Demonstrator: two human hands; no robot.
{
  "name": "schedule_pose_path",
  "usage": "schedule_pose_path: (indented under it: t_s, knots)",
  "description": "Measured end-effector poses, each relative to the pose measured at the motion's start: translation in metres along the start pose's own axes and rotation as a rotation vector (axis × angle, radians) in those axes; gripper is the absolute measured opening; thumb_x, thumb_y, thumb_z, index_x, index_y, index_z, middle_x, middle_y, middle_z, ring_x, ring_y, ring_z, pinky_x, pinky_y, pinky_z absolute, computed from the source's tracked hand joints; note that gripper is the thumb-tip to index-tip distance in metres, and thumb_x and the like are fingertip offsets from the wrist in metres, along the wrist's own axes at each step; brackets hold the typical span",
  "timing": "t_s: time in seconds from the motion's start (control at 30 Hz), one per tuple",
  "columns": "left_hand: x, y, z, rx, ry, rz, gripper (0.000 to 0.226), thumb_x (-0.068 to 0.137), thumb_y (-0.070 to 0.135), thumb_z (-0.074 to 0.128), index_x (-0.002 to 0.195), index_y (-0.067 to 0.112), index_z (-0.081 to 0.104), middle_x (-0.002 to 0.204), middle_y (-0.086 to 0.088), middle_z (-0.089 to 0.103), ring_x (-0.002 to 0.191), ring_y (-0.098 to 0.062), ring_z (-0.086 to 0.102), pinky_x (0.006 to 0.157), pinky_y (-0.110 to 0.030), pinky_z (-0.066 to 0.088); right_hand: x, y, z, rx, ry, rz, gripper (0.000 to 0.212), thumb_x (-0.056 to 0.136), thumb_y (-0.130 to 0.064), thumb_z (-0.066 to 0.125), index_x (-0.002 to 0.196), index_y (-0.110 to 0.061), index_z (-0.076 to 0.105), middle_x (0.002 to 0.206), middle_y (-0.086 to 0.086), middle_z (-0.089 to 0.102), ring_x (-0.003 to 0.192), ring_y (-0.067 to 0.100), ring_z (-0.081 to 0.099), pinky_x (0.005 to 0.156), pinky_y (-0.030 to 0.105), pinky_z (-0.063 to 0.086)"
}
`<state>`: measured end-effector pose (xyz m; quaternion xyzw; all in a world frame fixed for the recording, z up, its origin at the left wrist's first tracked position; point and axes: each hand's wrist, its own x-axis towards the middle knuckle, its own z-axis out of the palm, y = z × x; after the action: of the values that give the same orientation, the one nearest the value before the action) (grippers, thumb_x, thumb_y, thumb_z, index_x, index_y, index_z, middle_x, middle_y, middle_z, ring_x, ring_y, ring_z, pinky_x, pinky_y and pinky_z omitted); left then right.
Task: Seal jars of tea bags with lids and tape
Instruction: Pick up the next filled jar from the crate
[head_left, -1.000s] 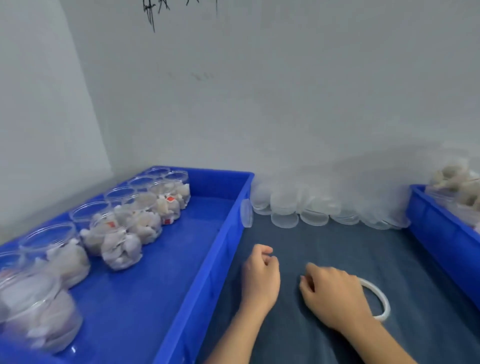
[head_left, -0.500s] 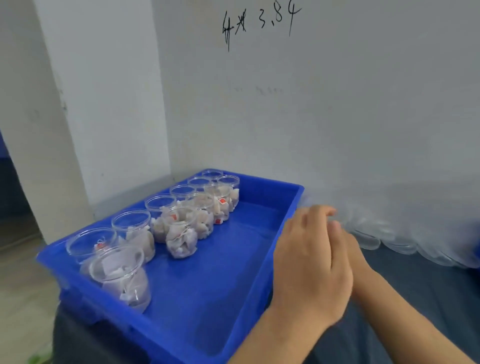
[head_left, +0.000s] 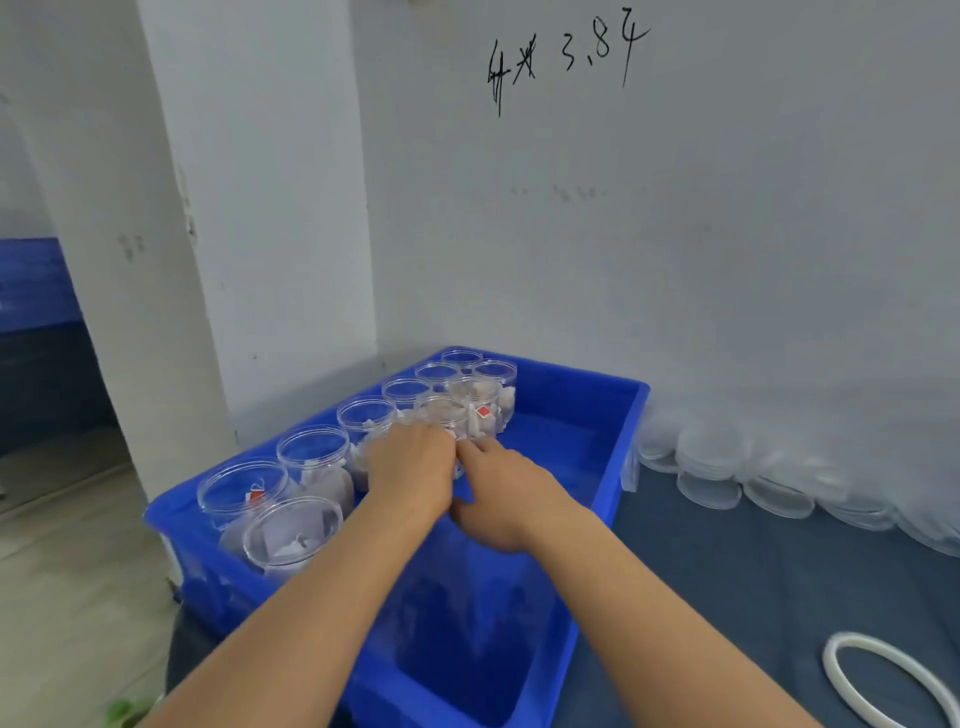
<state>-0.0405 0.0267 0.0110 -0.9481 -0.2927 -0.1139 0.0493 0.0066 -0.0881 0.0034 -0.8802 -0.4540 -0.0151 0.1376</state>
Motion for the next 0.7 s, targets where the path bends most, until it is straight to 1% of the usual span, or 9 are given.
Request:
schedule_pose_path:
  t_s: [0.13,0.2,0.3,0.33,0.37,0.43,0.53,0.63,0.7]
  knots:
    - [0.007,-0.006,0.019,-0.006,-0.045,-0.01,0.022,0.093,0.017,0.072,0.114,0.018,0.068,0.111,-0.002,0.071,0.108,-0.023,0.068,0.078,-0.037,0.04,0.009,0.002,0.015,0.008,-0.03,0.012,0.054,0.098,-0.037,0.059,0.146,-0.022,0.039,0.141,0.006,0.051,0.12,0.032,0.058,0.092,0.046,0.051]
    - [0.008,-0.001,0.014,-0.007,-0.032,0.001,0.021,0.092,0.019,0.075,0.113,0.02,0.073,0.102,0.0,0.071,0.105,-0.021,0.069,0.079,-0.036,0.041,0.01,0.002,0.02,0.033,-0.027,0.037,0.061,0.095,-0.038,0.064,0.147,-0.021,0.036,0.142,0.007,0.051,0.119,0.033,0.058,0.091,0.046,0.052]
    - [0.008,0.007,0.009,-0.077,-0.06,0.069,0.031,0.105,0.028,0.065,0.135,0.021,0.065,0.132,-0.001,0.068,0.127,-0.021,0.062,0.097,-0.036,0.042,0.01,0.006,0.02,0.135,0.014,0.081,0.083,0.088,-0.043,0.072,0.153,-0.02,0.026,0.14,0.009,0.052,0.114,0.034,0.06,0.09,0.045,0.051]
    - [0.006,0.012,0.002,-0.123,-0.047,0.079,0.03,0.107,0.027,0.062,0.136,0.021,0.063,0.133,-0.001,0.067,0.127,-0.021,0.062,0.094,-0.035,0.041,0.007,0.006,0.018,0.122,0.062,0.081,0.083,0.087,-0.042,0.072,0.152,-0.02,0.025,0.135,0.008,0.054,0.109,0.032,0.06,0.089,0.045,0.052]
    - [0.002,0.018,-0.007,-0.165,-0.021,0.082,0.026,0.107,0.024,0.059,0.132,0.021,0.064,0.128,-0.002,0.069,0.12,-0.021,0.065,0.09,-0.034,0.042,0.005,0.01,0.017,0.1,0.147,0.073,0.08,0.086,-0.041,0.072,0.149,-0.022,0.026,0.129,0.007,0.057,0.103,0.029,0.06,0.088,0.045,0.052]
    - [-0.01,0.028,-0.022,-0.324,0.148,0.138,0.021,0.106,0.019,0.055,0.124,0.02,0.066,0.113,-0.001,0.072,0.105,-0.02,0.069,0.086,-0.031,0.05,-0.001,0.018,0.009,0.202,0.336,0.06,0.077,0.085,-0.041,0.07,0.148,-0.028,0.029,0.122,0.001,0.058,0.097,0.022,0.06,0.086,0.044,0.053]
    - [-0.026,0.057,-0.058,-0.48,0.339,0.298,0.02,0.107,0.018,0.049,0.115,0.018,0.067,0.103,0.001,0.071,0.096,-0.021,0.067,0.089,-0.039,0.053,-0.012,0.033,-0.019,0.506,0.534,0.106,0.085,0.085,-0.054,0.065,0.157,-0.041,0.021,0.137,-0.013,0.055,0.11,0.007,0.059,0.093,0.036,0.049]
    - [-0.04,0.096,-0.091,-0.54,0.492,0.393,0.023,0.105,0.014,0.047,0.112,0.02,0.068,0.105,0.007,0.068,0.101,-0.015,0.062,0.094,-0.034,0.047,-0.029,0.047,-0.047,0.663,0.774,0.112,0.073,0.085,-0.061,0.052,0.152,-0.047,0.027,0.132,-0.018,0.061,0.115,0.003,0.063,0.099,0.037,0.053]
    - [-0.052,0.118,-0.099,-0.618,0.525,0.482,0.031,0.095,0.007,0.046,0.113,0.019,0.069,0.108,0.007,0.068,0.111,-0.016,0.058,0.096,-0.038,0.045,-0.044,0.06,-0.062,0.743,0.903,0.133,0.067,0.087,-0.059,0.048,0.15,-0.045,0.033,0.125,-0.015,0.064,0.11,0.005,0.065,0.097,0.04,0.055]
